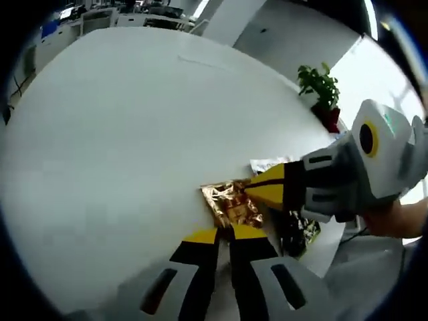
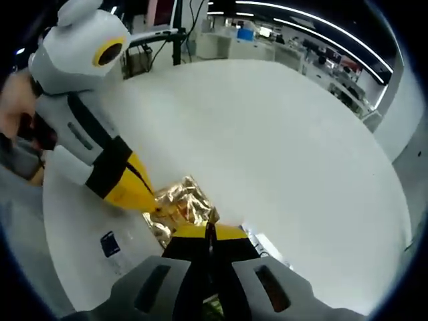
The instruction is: Arrange the skincare products in the storage area until every visible bottle or jar stands upright without overlapping.
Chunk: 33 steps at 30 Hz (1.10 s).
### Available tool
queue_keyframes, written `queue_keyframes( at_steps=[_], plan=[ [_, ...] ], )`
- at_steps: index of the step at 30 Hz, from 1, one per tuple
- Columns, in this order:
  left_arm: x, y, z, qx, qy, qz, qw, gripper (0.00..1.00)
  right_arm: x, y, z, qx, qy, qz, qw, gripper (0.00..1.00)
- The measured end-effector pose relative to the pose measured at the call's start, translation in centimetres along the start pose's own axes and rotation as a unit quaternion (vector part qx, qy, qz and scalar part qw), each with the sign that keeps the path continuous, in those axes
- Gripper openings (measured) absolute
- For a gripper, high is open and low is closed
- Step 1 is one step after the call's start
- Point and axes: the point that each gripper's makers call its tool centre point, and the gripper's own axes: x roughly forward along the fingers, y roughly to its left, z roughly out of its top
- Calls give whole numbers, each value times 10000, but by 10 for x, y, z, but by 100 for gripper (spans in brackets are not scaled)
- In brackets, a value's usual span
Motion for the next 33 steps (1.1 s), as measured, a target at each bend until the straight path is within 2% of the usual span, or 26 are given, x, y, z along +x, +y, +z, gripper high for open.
queue_keyframes(
  at_steps=[1,3,5,7,10,13,14,16,19,29,33],
  plan=[
    [-4,-3,3,364,-116,55,9993,13,0,0,0,-10,-7,1,10000,1],
    [-5,-4,8,679,-246,83,9974,17,0,1,0,-35,-22,5,10000,1],
    [-5,-11,18,1471,-498,113,9878,15,1,1,0,-45,-33,21,10000,1],
    [-1,-21,26,2061,-662,163,9761,14,2,1,1,-47,-42,39,10000,1],
    [7,-27,34,2366,-751,69,9687,17,2,0,1,-75,-48,53,9999,1],
    [19,-24,30,2508,-511,122,9666,21,2,0,2,-92,-50,69,9999,1],
    [22,-21,26,2609,-336,253,9645,21,2,0,2,-88,-49,74,9999,1],
    [27,-16,21,2543,-212,306,9664,21,2,0,2,-110,-49,82,9999,1],
    [23,-16,23,2348,-278,326,9711,21,2,0,3,-209,-60,108,9997,1],
    [24,-15,21,2325,-281,390,9714,21,1,-5,6,-208,-319,90,9992,8],
    [24,-17,21,2333,-274,380,9713,21,-4,-8,13,-253,-566,22,9981,9]
  ],
)
